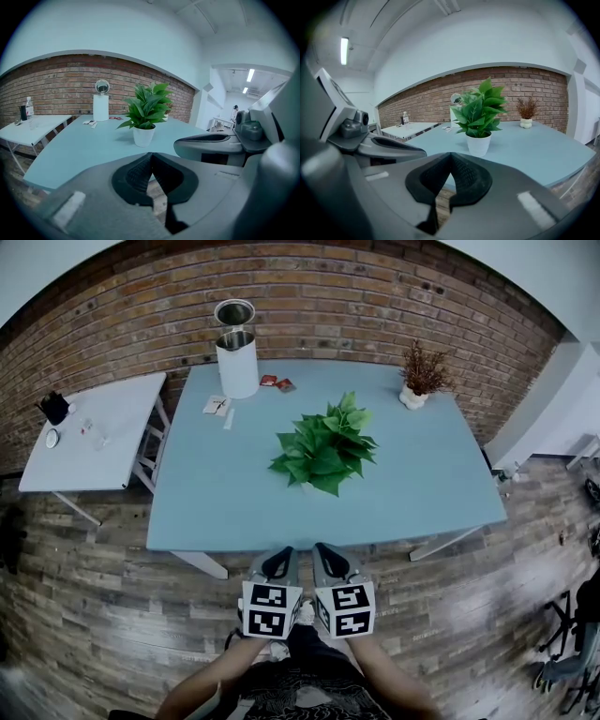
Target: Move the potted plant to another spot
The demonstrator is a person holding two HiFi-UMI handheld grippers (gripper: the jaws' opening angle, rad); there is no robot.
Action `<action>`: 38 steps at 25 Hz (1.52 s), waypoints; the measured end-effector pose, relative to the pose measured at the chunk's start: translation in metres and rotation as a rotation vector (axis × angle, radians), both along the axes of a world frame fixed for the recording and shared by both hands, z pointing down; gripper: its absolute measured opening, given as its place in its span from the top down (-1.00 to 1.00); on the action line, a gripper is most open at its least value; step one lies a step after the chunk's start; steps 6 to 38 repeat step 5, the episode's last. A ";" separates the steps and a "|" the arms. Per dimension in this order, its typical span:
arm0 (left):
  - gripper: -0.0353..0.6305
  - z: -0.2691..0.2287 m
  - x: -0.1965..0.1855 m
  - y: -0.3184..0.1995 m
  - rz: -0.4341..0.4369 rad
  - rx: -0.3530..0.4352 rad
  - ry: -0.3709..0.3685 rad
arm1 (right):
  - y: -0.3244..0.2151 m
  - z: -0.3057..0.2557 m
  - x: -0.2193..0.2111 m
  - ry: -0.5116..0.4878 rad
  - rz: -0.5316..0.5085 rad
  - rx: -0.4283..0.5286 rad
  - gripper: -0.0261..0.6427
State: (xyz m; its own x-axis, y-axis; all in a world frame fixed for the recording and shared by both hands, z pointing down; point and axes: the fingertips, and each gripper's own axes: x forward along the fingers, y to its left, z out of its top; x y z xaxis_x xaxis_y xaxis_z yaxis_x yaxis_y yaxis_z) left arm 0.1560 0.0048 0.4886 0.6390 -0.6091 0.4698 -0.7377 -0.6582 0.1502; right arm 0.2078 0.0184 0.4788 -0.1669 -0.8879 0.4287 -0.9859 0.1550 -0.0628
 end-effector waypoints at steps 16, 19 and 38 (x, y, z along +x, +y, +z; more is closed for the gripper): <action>0.89 -0.004 -0.006 0.003 -0.006 0.000 0.000 | 0.001 -0.004 -0.007 -0.001 -0.007 0.005 0.91; 0.89 -0.004 -0.006 0.003 -0.006 0.000 0.000 | 0.001 -0.004 -0.007 -0.001 -0.007 0.005 0.91; 0.89 -0.004 -0.006 0.003 -0.006 0.000 0.000 | 0.001 -0.004 -0.007 -0.001 -0.007 0.005 0.91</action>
